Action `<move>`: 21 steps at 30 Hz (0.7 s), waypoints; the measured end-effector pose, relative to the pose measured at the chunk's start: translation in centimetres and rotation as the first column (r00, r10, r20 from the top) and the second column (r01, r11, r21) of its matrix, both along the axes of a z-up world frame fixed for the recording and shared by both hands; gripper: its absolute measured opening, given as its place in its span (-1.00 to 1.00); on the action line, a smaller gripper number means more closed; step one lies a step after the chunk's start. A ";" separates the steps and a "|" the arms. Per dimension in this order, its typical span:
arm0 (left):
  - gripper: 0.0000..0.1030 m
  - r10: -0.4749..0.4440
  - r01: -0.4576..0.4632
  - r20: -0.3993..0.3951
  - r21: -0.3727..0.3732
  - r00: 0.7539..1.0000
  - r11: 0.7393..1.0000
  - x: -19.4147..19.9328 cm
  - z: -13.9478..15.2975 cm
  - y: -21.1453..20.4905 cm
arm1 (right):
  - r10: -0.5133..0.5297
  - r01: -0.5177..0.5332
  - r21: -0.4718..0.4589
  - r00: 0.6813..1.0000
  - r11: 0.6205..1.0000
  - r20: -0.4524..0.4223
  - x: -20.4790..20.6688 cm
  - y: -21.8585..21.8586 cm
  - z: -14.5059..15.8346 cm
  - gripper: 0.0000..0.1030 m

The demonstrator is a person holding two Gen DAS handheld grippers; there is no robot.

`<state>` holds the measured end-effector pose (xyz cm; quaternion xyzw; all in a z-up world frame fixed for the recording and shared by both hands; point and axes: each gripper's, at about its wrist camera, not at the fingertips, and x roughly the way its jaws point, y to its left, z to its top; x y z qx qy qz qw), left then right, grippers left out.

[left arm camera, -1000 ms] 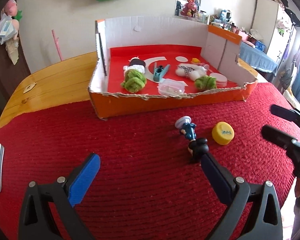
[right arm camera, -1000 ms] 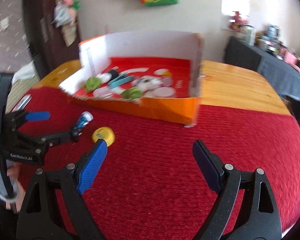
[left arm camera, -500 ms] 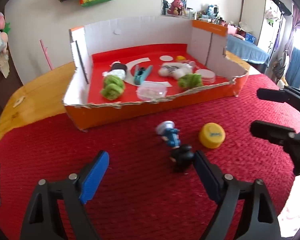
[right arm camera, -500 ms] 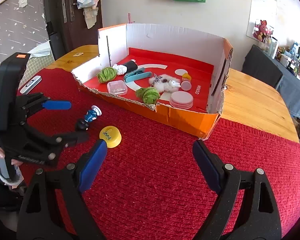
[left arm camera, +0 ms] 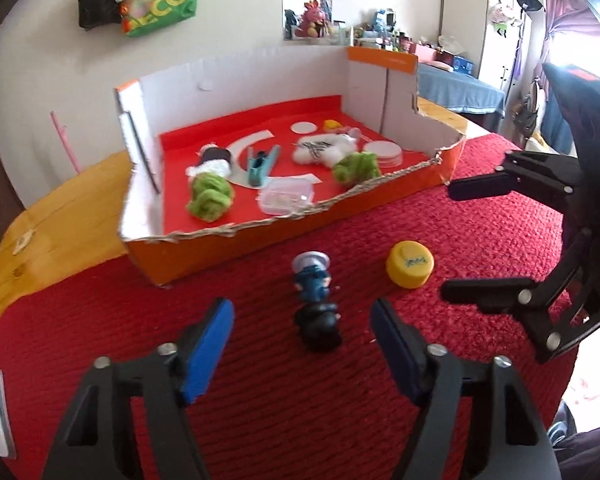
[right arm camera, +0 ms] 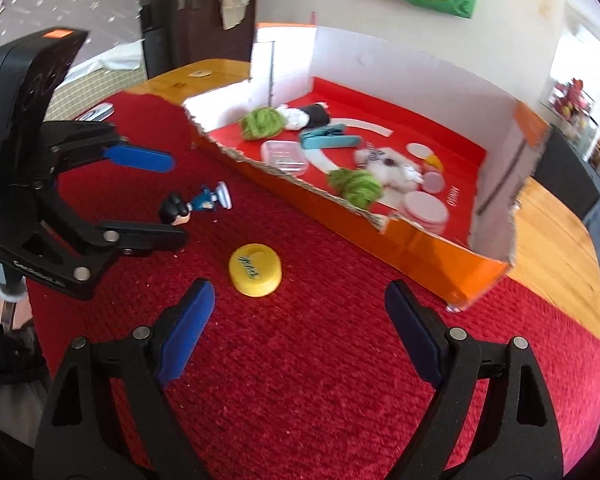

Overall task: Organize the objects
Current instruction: 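Move both tools toward the yellow round cap and small figure, then close left tool on blue figure while right tool closes on yellow cap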

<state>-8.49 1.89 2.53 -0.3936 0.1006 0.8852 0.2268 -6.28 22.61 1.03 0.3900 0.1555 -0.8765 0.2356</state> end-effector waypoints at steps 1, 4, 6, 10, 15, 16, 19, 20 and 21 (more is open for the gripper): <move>0.30 -0.003 0.003 0.010 0.007 1.000 1.000 -0.2 -0.1 0.1 | 0.007 -0.007 0.004 1.000 1.000 0.004 -0.2 -0.1 -0.1 0.69; 0.18 -0.019 0.018 0.044 0.040 0.999 0.999 -0.8 -0.2 0.3 | 0.028 -0.028 0.003 0.999 1.000 0.028 -0.7 -0.3 -0.4 0.64; 0.10 -0.028 0.025 0.048 0.055 0.998 0.998 -1.0 -0.1 0.3 | 0.039 -0.039 0.003 0.998 0.999 0.043 -0.9 -0.4 -0.6 0.52; -0.16 -0.050 0.045 0.071 0.074 0.996 0.996 -1.3 -0.2 0.7 | 0.061 -0.061 -0.007 0.996 0.998 0.064 -1.4 -0.8 -1.2 0.28; -0.49 -0.068 0.060 0.083 0.092 0.994 0.994 -1.4 -0.3 1.2 | 0.084 -0.083 -0.017 0.994 0.996 0.066 -1.3 -1.3 -1.3 0.08; -0.49 -0.065 0.057 0.085 0.092 0.994 0.994 -1.5 -0.4 1.3 | 0.085 -0.084 -0.018 0.994 0.996 0.066 -1.3 -1.4 -1.3 0.05; -0.49 -0.059 0.052 0.081 0.083 0.995 0.995 -1.6 -0.4 1.4 | 0.101 -0.100 -0.020 0.993 0.995 0.062 -1.0 -1.5 -1.3 -0.12; -0.49 -0.057 0.050 0.079 0.079 0.995 0.996 -1.7 -0.4 1.5 | 0.104 -0.103 -0.023 0.993 0.994 0.062 -0.9 -1.6 -1.3 -0.20; -0.49 -0.056 0.050 0.078 0.076 0.995 0.996 -1.7 -0.4 1.5 | 0.108 -0.107 -0.025 0.992 0.994 0.061 -0.8 -1.7 -1.4 -0.25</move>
